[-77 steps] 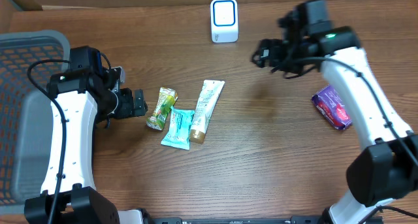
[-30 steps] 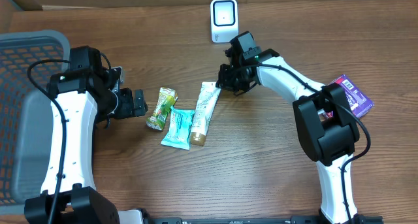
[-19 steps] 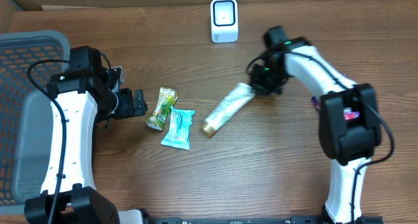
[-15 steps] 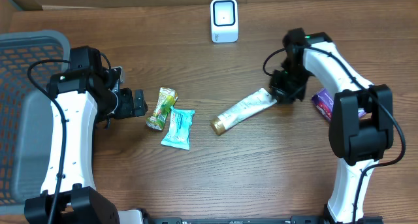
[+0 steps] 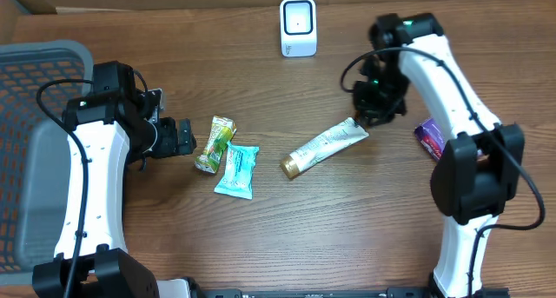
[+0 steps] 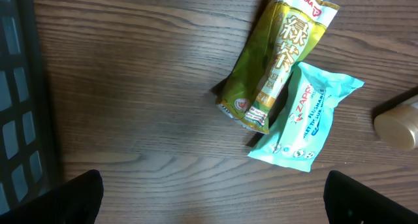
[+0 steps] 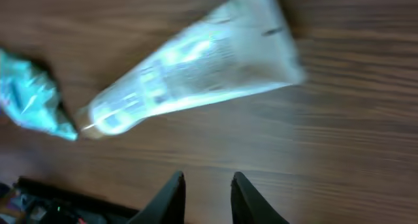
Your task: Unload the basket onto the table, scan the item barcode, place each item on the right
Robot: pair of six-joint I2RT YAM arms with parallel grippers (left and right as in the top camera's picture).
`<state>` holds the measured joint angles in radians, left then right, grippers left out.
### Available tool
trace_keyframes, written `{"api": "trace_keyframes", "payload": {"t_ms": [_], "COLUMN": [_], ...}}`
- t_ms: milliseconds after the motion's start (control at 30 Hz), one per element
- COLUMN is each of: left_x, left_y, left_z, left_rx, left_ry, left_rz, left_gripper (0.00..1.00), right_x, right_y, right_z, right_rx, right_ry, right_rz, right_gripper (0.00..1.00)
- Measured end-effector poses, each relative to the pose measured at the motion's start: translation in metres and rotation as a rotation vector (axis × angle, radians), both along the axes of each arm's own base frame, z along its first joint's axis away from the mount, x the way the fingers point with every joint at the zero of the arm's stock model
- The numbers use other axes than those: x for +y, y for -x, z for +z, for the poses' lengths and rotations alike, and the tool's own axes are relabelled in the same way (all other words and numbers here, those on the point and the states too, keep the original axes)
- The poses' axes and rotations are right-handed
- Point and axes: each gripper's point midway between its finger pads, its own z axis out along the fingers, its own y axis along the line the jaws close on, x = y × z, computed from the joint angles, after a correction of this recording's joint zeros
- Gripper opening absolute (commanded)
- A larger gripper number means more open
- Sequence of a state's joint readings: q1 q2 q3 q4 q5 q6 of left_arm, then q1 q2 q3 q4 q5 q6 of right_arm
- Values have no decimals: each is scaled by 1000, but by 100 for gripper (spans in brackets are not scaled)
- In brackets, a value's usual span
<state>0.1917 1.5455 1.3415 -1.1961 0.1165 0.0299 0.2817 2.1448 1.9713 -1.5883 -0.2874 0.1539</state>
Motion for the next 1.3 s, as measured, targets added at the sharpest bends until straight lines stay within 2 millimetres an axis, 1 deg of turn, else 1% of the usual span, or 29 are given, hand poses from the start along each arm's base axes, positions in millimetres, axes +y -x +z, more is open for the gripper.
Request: {"api": "trace_keyframes", "payload": {"t_ms": [67, 133, 233, 267, 333, 467, 600, 667, 800, 1000, 1133, 1300], "left_x": [0, 0, 0, 0, 0, 0, 0, 0, 0, 0, 0, 0], "left_y": [0, 0, 0, 0, 0, 0, 0, 0, 0, 0, 0, 0], "left_z": [0, 0, 0, 0, 0, 0, 0, 0, 0, 0, 0, 0], "left_rx": [0, 0, 0, 0, 0, 0, 0, 0, 0, 0, 0, 0], "left_ry": [0, 0, 0, 0, 0, 0, 0, 0, 0, 0, 0, 0], "left_rz": [0, 0, 0, 0, 0, 0, 0, 0, 0, 0, 0, 0], "left_gripper": [99, 99, 100, 100, 100, 100, 100, 100, 100, 100, 100, 100], "right_x": [25, 47, 70, 75, 87, 98, 103, 107, 115, 127, 140, 143], "right_y": [11, 25, 54, 60, 73, 81, 90, 90, 83, 68, 48, 23], "right_z": [2, -2, -11, -14, -20, -36, -52, -60, -74, -85, -85, -86], "right_rx": [-6, 0, 42, 49, 58, 38, 32, 15, -32, -103, -184, -281], "right_ry": [-15, -16, 0, 4, 9, 33, 64, 67, 53, 20, -15, 17], "right_rz": [73, 148, 240, 262, 307, 348, 371, 366, 345, 297, 253, 164], "right_gripper": [20, 16, 15, 16, 20, 20, 21, 21, 22, 22, 22, 23]}}
